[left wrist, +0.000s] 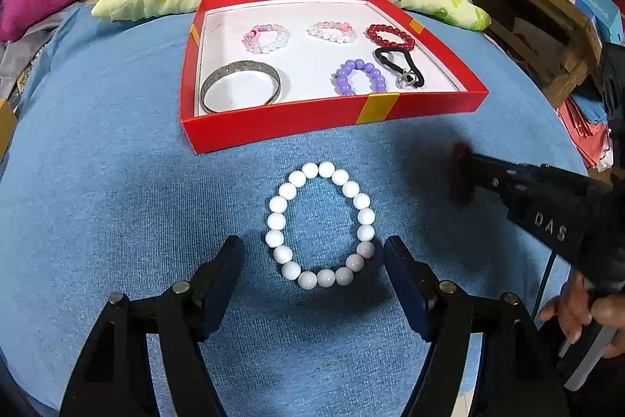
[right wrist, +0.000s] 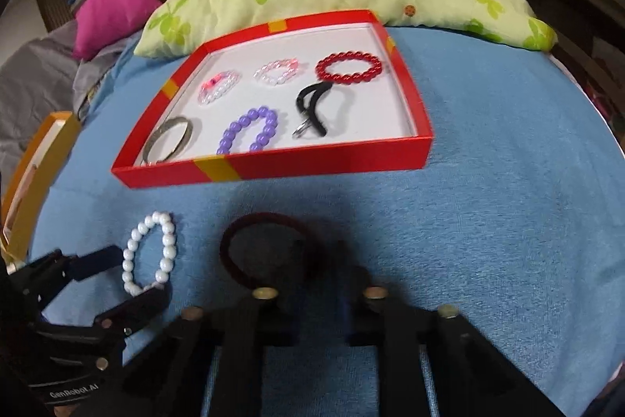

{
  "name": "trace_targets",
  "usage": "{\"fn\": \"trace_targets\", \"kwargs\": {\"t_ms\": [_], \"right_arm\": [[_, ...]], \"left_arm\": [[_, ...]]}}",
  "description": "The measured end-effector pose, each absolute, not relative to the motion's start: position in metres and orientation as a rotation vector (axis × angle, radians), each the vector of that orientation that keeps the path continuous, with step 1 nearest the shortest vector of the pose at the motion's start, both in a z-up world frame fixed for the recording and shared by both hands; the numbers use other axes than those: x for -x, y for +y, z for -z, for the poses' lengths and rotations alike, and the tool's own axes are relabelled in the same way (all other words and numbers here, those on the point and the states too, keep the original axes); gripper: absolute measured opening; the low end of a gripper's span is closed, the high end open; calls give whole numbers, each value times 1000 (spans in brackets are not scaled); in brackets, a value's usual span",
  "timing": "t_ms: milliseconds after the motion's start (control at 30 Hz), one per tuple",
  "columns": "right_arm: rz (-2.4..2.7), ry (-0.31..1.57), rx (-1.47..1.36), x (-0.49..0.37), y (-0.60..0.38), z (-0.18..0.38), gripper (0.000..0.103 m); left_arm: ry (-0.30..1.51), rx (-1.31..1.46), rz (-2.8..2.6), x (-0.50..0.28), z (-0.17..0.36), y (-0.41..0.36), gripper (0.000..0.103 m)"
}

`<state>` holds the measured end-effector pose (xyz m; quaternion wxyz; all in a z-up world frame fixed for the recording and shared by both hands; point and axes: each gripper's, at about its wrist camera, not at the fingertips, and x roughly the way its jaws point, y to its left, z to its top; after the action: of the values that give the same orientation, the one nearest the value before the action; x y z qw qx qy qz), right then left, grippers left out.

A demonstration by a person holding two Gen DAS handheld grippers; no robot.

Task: Organize jewelry
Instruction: 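Grasp the white bead bracelet with the left tool while the right tool grasps the dark red bangle, then carry the white bracelet and dark red bangle into the red box and open both tools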

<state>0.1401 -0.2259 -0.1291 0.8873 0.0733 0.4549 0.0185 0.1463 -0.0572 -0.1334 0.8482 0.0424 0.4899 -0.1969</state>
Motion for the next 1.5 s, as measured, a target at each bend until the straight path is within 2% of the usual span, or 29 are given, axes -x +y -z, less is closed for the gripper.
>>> {"fn": "trace_targets", "kwargs": {"t_ms": [33, 133, 200, 267, 333, 433, 500, 1500], "right_arm": [[-51, 940, -142, -139, -224, 128, 7], [-58, 932, -105, -136, -217, 126, 7], [-61, 927, -114, -135, -218, 124, 7], [-58, 923, -130, -135, -222, 122, 7], [-45, 921, -153, -135, -228, 119, 7], [-40, 925, -196, -135, -237, 117, 7], [-42, 926, -219, -134, -241, 116, 6], [-58, 927, -327, -134, -251, 114, 6]], "left_arm": [[1027, -89, 417, -146, 133, -58, 72], [1009, -92, 430, -145, 131, -61, 49], [1003, -86, 444, -146, 131, -62, 41], [998, -80, 449, -147, 131, -62, 26], [997, -66, 461, -148, 131, -61, 20], [991, -66, 463, -149, 131, -61, 17], [981, -73, 466, -148, 130, -62, 10], [883, -40, 504, -136, 102, -42, 10]]}}
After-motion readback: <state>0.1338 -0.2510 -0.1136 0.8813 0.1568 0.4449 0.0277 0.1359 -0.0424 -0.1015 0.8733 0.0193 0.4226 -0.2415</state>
